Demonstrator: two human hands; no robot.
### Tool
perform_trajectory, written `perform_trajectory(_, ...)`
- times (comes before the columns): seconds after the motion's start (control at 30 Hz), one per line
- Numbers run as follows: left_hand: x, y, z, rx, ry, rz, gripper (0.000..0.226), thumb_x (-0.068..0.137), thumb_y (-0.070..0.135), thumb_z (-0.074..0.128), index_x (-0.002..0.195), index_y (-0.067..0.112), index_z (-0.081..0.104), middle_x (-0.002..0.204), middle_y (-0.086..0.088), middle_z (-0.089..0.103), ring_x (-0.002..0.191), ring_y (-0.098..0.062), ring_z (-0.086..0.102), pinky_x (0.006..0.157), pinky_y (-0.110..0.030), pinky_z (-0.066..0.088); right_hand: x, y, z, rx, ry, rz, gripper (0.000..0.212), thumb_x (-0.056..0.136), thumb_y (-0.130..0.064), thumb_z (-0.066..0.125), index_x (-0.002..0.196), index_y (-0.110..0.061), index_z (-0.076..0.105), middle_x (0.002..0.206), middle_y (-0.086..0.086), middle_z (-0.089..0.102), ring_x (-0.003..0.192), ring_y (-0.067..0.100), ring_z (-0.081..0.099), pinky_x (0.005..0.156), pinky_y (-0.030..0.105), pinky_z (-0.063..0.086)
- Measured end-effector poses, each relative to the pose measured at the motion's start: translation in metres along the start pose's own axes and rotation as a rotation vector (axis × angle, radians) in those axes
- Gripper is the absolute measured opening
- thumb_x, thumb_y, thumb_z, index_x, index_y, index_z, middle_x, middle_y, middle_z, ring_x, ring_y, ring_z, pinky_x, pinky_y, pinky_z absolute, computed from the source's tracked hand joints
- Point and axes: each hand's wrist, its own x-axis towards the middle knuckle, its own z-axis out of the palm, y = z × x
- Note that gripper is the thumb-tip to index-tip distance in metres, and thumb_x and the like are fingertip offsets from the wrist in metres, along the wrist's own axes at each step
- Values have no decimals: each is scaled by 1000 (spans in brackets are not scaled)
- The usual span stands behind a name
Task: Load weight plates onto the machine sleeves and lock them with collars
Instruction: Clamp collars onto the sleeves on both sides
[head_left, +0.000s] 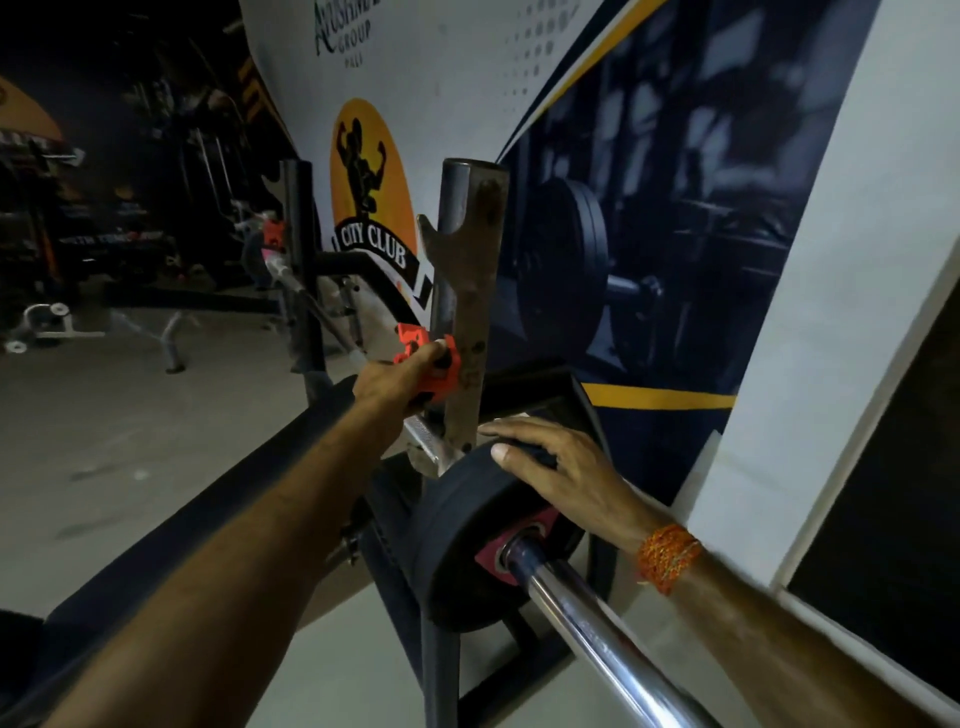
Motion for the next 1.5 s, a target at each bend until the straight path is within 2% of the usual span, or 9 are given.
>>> perform_trajectory(0.23, -13, 11, -21, 12, -6, 109, 54, 75, 48, 84, 111, 12, 65, 109, -8, 73, 95, -24, 73, 90, -42, 60, 0, 0, 0, -31, -2, 12, 33, 99, -52, 61, 129, -43, 68, 135, -27, 63, 129, -10, 52, 108, 18, 41)
perform_trajectory(0.47, -91, 39, -34, -45, -18, 249, 51, 84, 45, 78, 123, 14, 68, 109, -5, 75, 100, -20, 73, 80, -29, 59, -3, -6, -5, -4, -43, 11, 34, 98, -54, 60, 130, -42, 68, 134, -25, 63, 123, -10, 55, 101, 15, 43)
perform_trajectory(0.63, -182, 36, -19, -231, -182, 160, 32, 92, 43, 69, 106, 15, 75, 105, -9, 79, 98, -24, 75, 85, -36, 60, -29, -19, -31, 341, 41, -5, 33, 97, -41, 69, 128, -46, 60, 121, -36, 58, 117, -16, 54, 96, 3, 42)
perform_trajectory(0.7, -215, 25, -10, -338, -251, 115, 32, 88, 44, 67, 101, 18, 80, 115, -13, 75, 107, -28, 69, 101, -44, 53, -47, -20, -44, 536, 23, 3, 33, 96, -39, 70, 128, -40, 63, 125, -27, 65, 129, -1, 56, 111, 18, 43)
perform_trajectory(0.77, -249, 11, 1, -312, -270, 124, 37, 90, 50, 60, 106, 22, 78, 109, -12, 76, 95, -25, 72, 90, -39, 57, -70, -23, -59, 658, -120, -13, 37, 95, -37, 71, 131, -28, 67, 132, -10, 70, 132, 8, 58, 118, 34, 42)
perform_trajectory(0.93, -335, -27, 24, -369, -431, 124, 67, 79, 60, 71, 134, 21, 65, 136, -17, 65, 110, -28, 70, 89, -39, 60, -139, -27, -97, 766, -387, -30, 31, 105, -15, 54, 133, -5, 65, 110, -9, 77, 99, -4, 71, 75, 5, 49)
perform_trajectory(1.03, -383, -37, 38, -421, -496, 103, 81, 71, 59, 82, 139, 21, 60, 138, -16, 63, 112, -31, 69, 83, -38, 61, -173, -22, -110, 787, -451, 30, 24, 101, -17, 58, 121, -15, 70, 104, -9, 79, 91, -4, 70, 70, 9, 49)
perform_trajectory(1.23, -461, -43, 58, -166, -267, 135, 47, 100, 46, 51, 142, 25, 54, 137, -12, 65, 120, -36, 67, 87, -40, 61, -241, -21, -136, 873, -414, 92, 32, 96, -23, 65, 125, -9, 70, 122, 12, 75, 119, 26, 69, 107, 49, 51)
perform_trajectory(1.5, -530, -77, 77, 90, -117, 275, 32, 100, 21, 58, 131, 19, 65, 120, -3, 75, 110, -21, 72, 86, -30, 61, -317, -5, -143, 719, -362, 83, 39, 95, -31, 67, 131, -14, 68, 121, 8, 75, 113, 21, 72, 101, 38, 58)
